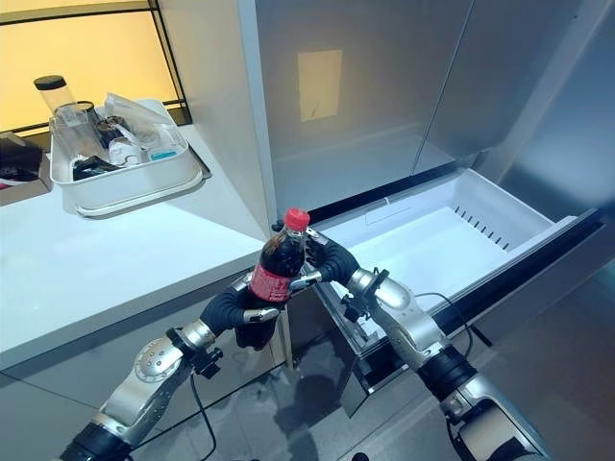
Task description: Take the drinks into the refrigerator
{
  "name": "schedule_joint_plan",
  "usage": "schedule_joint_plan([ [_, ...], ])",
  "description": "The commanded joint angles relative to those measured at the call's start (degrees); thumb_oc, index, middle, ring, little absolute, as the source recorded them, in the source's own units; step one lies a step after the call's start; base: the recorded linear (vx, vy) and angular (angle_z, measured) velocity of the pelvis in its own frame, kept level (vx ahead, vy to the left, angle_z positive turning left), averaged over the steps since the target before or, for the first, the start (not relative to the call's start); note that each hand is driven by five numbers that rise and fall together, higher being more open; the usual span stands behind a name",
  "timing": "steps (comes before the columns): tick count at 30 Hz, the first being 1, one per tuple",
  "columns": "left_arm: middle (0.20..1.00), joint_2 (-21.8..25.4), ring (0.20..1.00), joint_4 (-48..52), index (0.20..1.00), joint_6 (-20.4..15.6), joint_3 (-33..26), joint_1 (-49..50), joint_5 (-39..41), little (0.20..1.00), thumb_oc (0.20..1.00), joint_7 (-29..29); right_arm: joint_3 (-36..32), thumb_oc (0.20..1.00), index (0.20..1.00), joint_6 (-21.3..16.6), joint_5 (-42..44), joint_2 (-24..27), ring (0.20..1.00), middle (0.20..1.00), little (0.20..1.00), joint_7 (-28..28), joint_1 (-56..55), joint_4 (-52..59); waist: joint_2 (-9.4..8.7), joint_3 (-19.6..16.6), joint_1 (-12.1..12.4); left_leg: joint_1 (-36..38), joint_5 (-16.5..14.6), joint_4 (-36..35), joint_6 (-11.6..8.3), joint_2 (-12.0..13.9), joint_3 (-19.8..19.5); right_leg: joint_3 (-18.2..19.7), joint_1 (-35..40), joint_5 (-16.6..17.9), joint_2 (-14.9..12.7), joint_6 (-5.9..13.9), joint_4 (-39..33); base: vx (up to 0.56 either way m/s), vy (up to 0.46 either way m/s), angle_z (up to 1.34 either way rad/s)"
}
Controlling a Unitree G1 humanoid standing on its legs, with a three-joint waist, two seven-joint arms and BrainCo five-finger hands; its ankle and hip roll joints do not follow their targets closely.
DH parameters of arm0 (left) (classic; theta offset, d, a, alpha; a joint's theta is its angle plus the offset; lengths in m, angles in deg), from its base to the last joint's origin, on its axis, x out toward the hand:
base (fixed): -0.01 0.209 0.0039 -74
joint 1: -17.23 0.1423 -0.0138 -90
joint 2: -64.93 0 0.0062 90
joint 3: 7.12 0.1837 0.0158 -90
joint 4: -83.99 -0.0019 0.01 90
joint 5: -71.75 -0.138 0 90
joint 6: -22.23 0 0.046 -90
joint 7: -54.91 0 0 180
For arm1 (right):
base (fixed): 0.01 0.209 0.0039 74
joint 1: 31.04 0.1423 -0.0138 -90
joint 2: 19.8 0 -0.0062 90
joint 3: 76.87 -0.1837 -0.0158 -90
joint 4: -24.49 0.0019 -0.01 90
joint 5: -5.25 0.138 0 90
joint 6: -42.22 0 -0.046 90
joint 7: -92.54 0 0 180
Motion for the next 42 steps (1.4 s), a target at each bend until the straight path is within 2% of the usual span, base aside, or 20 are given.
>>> schedule_joint_plan([
  [1, 0.200, -3.0, 0.200, 1.0, 0.200, -3.2, 6.6, -10.8, -4.6, 0.200, 0.200, 0.4, 2.8, 1.000, 1.000, -2.6, -1.0, -4.1, 1.000, 1.000, 1.000, 1.1, 10.1, -0.8, 0.22, -1.4, 0.8, -0.4, -4.1, 0.0, 4.13, -3.9, -1.8, -2.6, 0.2, -5.0, 0.4, 1.06, 7.4, 0.00, 0.000, 0.00],
  [3, 0.200, -4.4, 0.200, -0.5, 0.200, -2.8, 8.4, -12.3, -5.8, 0.200, 0.200, -0.1, 4.1, 1.000, 1.000, -2.7, -2.4, -7.5, 1.000, 1.000, 1.000, 2.0, 11.3, -3.0, 0.36, -1.6, 0.8, -0.3, -4.2, 0.0, 4.08, -3.9, -1.8, -2.5, 0.4, -5.1, 0.5, 1.02, 7.4, 0.00, 0.000, 0.00],
  [7, 0.200, -5.4, 0.200, -0.9, 0.200, -2.8, 9.1, -13.6, -6.4, 0.200, 0.200, -1.1, 4.6, 1.000, 1.000, -2.8, -3.2, -9.9, 1.000, 1.000, 1.000, 3.0, 11.8, -4.4, 0.37, -1.6, 0.8, -0.2, -4.2, 0.0, 4.03, -3.8, -1.9, -2.5, 0.5, -5.2, 0.5, 0.97, 7.4, 0.00, 0.000, 0.00],
  [8, 0.200, -5.4, 0.200, -0.3, 0.200, -2.9, 8.9, -13.7, -6.1, 0.200, 0.200, -1.4, 4.5, 0.329, 0.329, -3.1, -3.6, -10.3, 0.329, 0.329, 0.329, 3.6, 11.8, -5.0, 0.35, -1.6, 0.8, -0.2, -4.2, 0.0, 4.02, -3.8, -1.9, -2.5, 0.5, -5.2, 0.5, 0.96, 7.4, 0.00, 0.000, 0.00],
  [9, 0.200, -5.4, 0.200, 0.0, 0.200, -3.0, 8.8, -13.9, -5.5, 0.200, 0.200, -1.5, 4.5, 0.329, 0.329, -3.4, -4.1, -10.3, 0.329, 0.329, 0.329, 4.2, 11.8, -5.4, 0.33, -1.6, 0.9, -0.2, -4.2, 0.0, 4.00, -3.8, -1.9, -2.5, 0.5, -5.2, 0.5, 0.97, 7.4, 0.00, 0.000, 0.00],
  [10, 0.200, -5.5, 0.200, 1.2, 0.200, -3.0, 8.8, -13.8, -4.7, 0.200, 0.200, -1.6, 4.0, 0.200, 0.200, -3.5, -4.0, -10.4, 0.200, 0.200, 0.200, 4.8, 11.1, -5.8, 0.30, -1.5, 0.9, -0.3, -4.2, 0.0, 4.02, -3.7, -2.1, -2.7, 0.5, -5.2, 0.5, 0.96, 7.4, 0.00, 0.000, 0.00],
  [19, 0.200, -4.9, 0.200, 5.8, 0.200, -3.3, 5.4, -9.0, -2.5, 0.200, 0.200, -2.0, -0.8, 0.200, 0.200, -4.9, -5.1, -8.5, 0.200, 0.200, 0.200, 8.5, 6.2, -5.5, 0.04, -1.4, 1.4, -0.7, -4.1, 0.0, 4.11, -3.8, -2.7, -3.2, 0.7, -5.3, 0.4, 1.00, 7.2, 0.00, 0.000, 0.02],
  [20, 0.762, -5.3, 0.762, 5.8, 0.762, -3.4, 4.2, -7.4, -2.2, 0.762, 0.762, -2.6, -1.6, 0.200, 0.200, -5.1, -5.6, -8.0, 0.200, 0.200, 0.200, 9.0, 5.5, -5.0, -0.04, -1.4, 1.5, -0.8, -4.1, 0.0, 4.14, -3.9, -2.8, -3.2, 0.7, -5.2, 0.3, 0.99, 7.1, -0.01, 0.000, 0.13],
  [21, 1.000, -5.7, 1.000, 5.6, 1.000, -3.3, 3.4, -6.3, -1.9, 1.000, 1.000, -3.2, -2.3, 0.200, 0.200, -5.2, -6.1, -7.6, 0.200, 0.200, 0.200, 9.4, 5.0, -4.8, -0.12, -1.2, 1.6, -0.9, -4.0, 0.0, 4.18, -3.9, -2.8, -3.3, 0.7, -5.1, 0.3, 0.98, 7.0, -0.01, -0.003, 0.14],
  [27, 1.000, -7.4, 1.000, 6.0, 1.000, -3.0, -2.7, 1.4, 1.3, 1.000, 1.000, -5.3, -7.7, 0.200, 0.200, -6.5, -8.2, -4.6, 0.200, 0.200, 0.200, 12.6, 2.3, -3.0, -0.63, -0.9, 2.5, -1.2, -3.8, 0.0, 4.34, -4.0, -3.3, -3.8, 0.7, -4.8, 0.2, 0.96, 6.6, -0.02, -0.009, 0.04],
  [33, 1.000, -9.2, 1.000, 4.2, 1.000, -1.6, -6.2, 6.6, 6.1, 1.000, 1.000, -5.1, -12.6, 0.200, 0.200, -7.6, -10.0, -1.5, 0.200, 0.200, 0.200, 15.4, 0.8, 0.5, -0.95, -0.7, 3.0, -1.6, -3.7, 0.0, 4.45, -4.0, -3.5, -4.0, 0.7, -4.6, 0.1, 0.92, 6.3, -0.01, -0.006, 0.03],
  [36, 1.000, -8.9, 1.000, 3.7, 1.000, -0.1, -8.1, 11.4, 7.8, 1.000, 1.000, -3.9, -18.5, 0.200, 0.200, -9.1, -10.4, 1.8, 0.200, 0.200, 0.200, 18.0, 0.4, 4.6, -1.13, -0.5, 3.3, -1.9, -3.6, 0.0, 4.63, -4.1, -3.7, -4.0, 0.6, -4.4, 0.1, 0.96, 6.0, -0.01, -0.008, 0.07],
  [38, 1.000, -8.8, 1.000, 3.7, 1.000, -0.1, -8.1, 11.5, 7.8, 1.000, 1.000, -3.8, -18.6, 0.200, 0.200, -9.0, -10.4, 1.8, 0.200, 0.200, 0.200, 18.0, 0.3, 4.7, -1.13, -0.5, 3.4, -1.9, -3.6, 0.0, 4.63, -4.1, -3.7, -4.0, 0.6, -4.4, 0.1, 0.96, 6.0, 0.00, -0.001, 0.07],
  [42, 1.000, -7.2, 1.000, 2.8, 1.000, 0.7, -10.0, 15.9, 6.2, 1.000, 1.000, -2.2, -24.5, 0.200, 0.200, -10.8, -11.0, 6.1, 0.200, 0.200, 0.200, 20.6, 0.8, 8.8, -1.28, -0.4, 3.7, -2.2, -3.6, 0.0, 4.65, -4.1, -3.7, -4.0, 0.4, -4.3, 0.3, 1.08, 5.8, 0.00, 0.000, 0.03],
])
